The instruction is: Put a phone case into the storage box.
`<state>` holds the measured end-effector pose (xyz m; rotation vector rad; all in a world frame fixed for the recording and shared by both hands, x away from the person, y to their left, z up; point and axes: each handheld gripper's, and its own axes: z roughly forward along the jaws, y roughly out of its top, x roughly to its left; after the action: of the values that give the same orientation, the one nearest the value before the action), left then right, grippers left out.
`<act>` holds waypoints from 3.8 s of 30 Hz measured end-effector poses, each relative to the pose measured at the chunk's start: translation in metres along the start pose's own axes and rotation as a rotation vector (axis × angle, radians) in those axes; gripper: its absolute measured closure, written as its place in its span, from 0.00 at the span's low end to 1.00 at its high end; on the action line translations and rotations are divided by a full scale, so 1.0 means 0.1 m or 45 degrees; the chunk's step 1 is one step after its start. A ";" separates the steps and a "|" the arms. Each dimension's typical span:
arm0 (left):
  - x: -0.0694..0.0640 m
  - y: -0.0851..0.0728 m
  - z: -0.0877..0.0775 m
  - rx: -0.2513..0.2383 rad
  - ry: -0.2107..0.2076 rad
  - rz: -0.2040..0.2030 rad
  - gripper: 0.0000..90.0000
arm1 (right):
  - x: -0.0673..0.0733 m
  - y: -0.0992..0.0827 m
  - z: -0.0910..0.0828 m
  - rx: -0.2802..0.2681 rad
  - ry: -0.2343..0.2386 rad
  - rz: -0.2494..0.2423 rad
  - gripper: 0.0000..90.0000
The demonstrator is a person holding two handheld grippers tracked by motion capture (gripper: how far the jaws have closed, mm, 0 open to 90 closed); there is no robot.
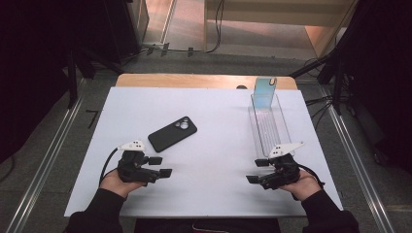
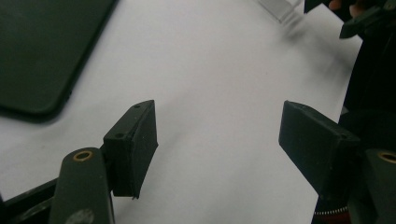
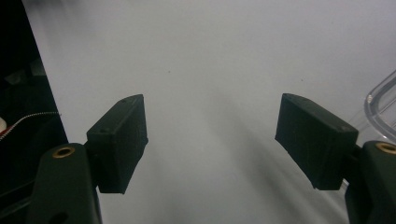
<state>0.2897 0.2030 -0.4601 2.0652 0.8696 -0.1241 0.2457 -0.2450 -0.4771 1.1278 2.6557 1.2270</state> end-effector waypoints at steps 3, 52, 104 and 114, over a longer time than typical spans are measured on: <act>0.06 0.05 -0.03 -0.019 0.032 0.016 0.29 | 0.00 0.00 0.00 -0.001 0.002 -0.002 0.26; 0.99 1.02 0.41 0.069 0.116 0.130 0.01 | 0.00 0.01 0.02 0.004 0.026 -0.009 0.25; 0.87 0.67 0.91 0.199 0.369 0.378 0.13 | 0.01 0.01 0.02 0.004 0.030 -0.010 0.25; 0.84 0.66 0.90 0.188 0.388 0.367 0.16 | 0.01 0.01 0.02 -0.008 0.031 -0.009 0.26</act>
<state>0.4140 0.1550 -0.5035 2.3636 0.7472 0.2977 0.2462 -0.2430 -0.4775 1.1094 2.6693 1.2551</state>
